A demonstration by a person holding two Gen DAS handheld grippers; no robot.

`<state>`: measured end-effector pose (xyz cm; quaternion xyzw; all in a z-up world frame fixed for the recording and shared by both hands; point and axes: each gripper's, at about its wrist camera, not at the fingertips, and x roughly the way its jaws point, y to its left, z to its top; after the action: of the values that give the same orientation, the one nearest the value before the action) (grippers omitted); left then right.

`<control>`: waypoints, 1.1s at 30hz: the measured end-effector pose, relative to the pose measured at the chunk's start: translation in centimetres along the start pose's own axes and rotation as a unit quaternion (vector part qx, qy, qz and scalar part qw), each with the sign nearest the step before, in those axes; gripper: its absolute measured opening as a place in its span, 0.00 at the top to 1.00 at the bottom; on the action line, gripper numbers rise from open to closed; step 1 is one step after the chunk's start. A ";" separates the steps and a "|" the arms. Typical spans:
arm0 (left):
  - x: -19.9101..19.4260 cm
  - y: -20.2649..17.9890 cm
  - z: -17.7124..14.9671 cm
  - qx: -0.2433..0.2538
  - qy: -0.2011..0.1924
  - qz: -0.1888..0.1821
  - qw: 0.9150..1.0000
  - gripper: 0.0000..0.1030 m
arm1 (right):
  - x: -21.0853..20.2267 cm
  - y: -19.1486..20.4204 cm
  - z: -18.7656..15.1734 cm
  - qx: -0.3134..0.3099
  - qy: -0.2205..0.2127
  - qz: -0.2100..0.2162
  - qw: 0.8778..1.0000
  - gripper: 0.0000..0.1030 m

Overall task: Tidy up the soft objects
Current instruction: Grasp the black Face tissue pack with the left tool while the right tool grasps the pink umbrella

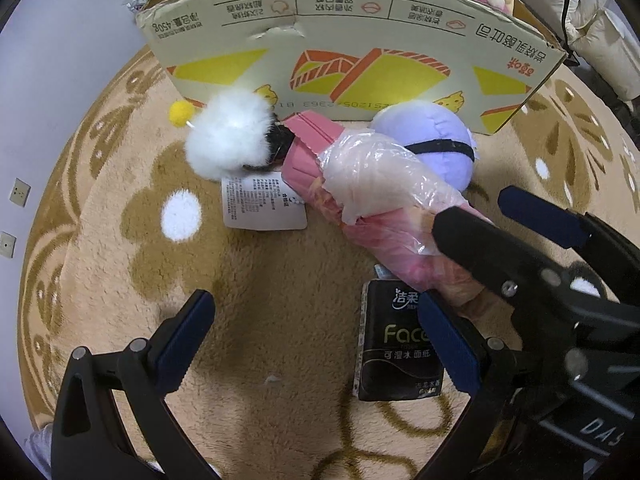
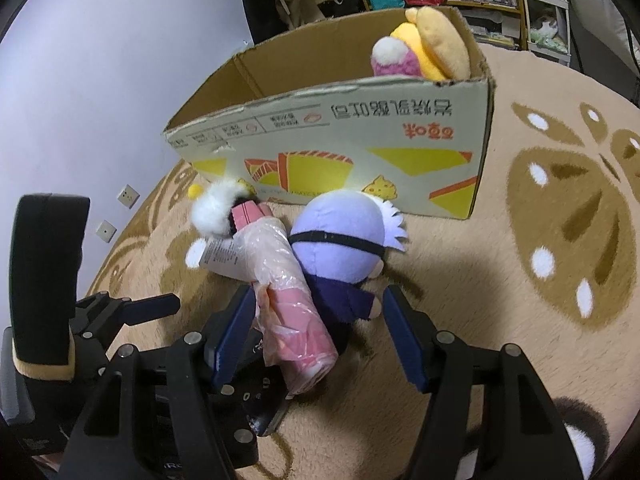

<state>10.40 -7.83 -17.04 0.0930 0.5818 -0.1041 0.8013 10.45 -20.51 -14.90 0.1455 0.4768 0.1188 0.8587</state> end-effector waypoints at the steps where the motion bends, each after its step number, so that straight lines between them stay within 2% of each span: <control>1: 0.0 0.0 0.0 -0.001 0.001 -0.002 1.000 0.02 | 0.1 0.0 -0.1 -0.001 0.002 0.000 1.000 0.32; 2: 0.1 0.1 0.0 -0.003 0.002 -0.005 1.000 0.02 | 0.2 0.0 -0.1 0.000 0.006 0.003 1.000 0.35; 4: 0.4 0.2 0.1 -0.005 0.004 -0.008 1.000 0.02 | 0.5 0.0 -0.2 0.002 0.015 0.015 1.000 0.45; 7: 0.5 0.2 0.1 -0.002 0.003 -0.005 1.000 0.02 | 0.8 0.3 -0.3 -0.002 0.022 0.022 1.000 0.65; 11: 0.6 -0.1 0.2 0.003 0.002 -0.005 1.000 0.02 | 0.7 0.7 -0.3 -0.013 0.020 0.021 1.000 0.73; 21: 0.8 -0.2 -0.1 0.006 0.008 -0.023 1.000 0.02 | -0.8 1.1 -0.2 -0.037 -0.001 0.000 0.999 0.75; 33: 0.9 -1.9 -0.7 0.034 0.008 -0.014 0.999 0.02 | -2.4 0.8 0.3 -0.044 -0.021 -0.015 0.999 0.75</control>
<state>9.50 -9.50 -18.21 0.1129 0.5859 -0.1346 0.7911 9.40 -20.65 -12.64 0.1024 0.4552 0.1239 0.8758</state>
